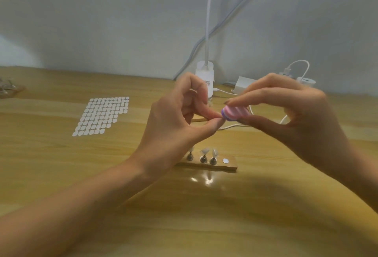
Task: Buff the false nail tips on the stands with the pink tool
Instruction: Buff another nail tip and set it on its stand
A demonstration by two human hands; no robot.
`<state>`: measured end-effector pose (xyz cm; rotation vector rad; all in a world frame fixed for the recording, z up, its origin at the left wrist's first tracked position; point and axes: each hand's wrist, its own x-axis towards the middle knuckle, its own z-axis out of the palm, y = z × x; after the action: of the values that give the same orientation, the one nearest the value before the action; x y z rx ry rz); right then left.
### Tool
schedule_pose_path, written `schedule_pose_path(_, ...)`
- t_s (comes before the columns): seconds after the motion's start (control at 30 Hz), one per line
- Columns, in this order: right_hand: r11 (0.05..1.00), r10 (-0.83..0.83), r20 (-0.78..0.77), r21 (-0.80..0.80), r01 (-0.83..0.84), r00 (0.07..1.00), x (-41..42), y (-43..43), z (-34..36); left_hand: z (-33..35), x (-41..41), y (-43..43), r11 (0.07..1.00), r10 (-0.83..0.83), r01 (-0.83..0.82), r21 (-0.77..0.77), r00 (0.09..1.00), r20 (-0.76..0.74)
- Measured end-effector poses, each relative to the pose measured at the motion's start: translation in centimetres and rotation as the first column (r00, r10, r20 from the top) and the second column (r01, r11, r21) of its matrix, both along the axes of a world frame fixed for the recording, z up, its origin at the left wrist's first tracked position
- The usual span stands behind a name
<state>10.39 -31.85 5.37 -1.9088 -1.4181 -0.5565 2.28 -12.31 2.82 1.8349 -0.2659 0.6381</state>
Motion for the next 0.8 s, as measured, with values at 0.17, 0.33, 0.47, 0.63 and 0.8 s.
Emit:
schedule_pose_path(0.17,0.999,0.029,0.029,0.042,-0.03,0.999,-0.45,0.13,0.09,-0.03,-0.24,-0.27,0.996,0.034,-0.043,0.083,0.993,0.112)
schedule_pose_path(0.33,0.998,-0.052,0.026,0.048,0.051,0.998,-0.08,-0.37,0.19,-0.2,-0.31,-0.01,0.978,0.098,-0.124,0.166,0.983,0.155)
schedule_pose_path(0.47,1.0,0.018,0.11,0.017,-0.02,0.994,-0.56,0.1,-0.1,-0.04,-0.22,0.04,0.968,0.126,-0.166,0.187,0.97,0.21)
schedule_pose_path(0.63,0.996,-0.028,0.116,0.082,0.018,0.993,-0.47,-0.26,0.12,-0.16,-0.26,-0.03,0.976,0.123,-0.152,0.157,0.975,0.183)
schedule_pose_path(0.8,1.0,-0.024,0.162,0.017,0.021,0.987,-0.15,-0.25,-0.23,-0.27,-0.26,0.01,0.977,0.121,-0.146,0.156,0.979,0.163)
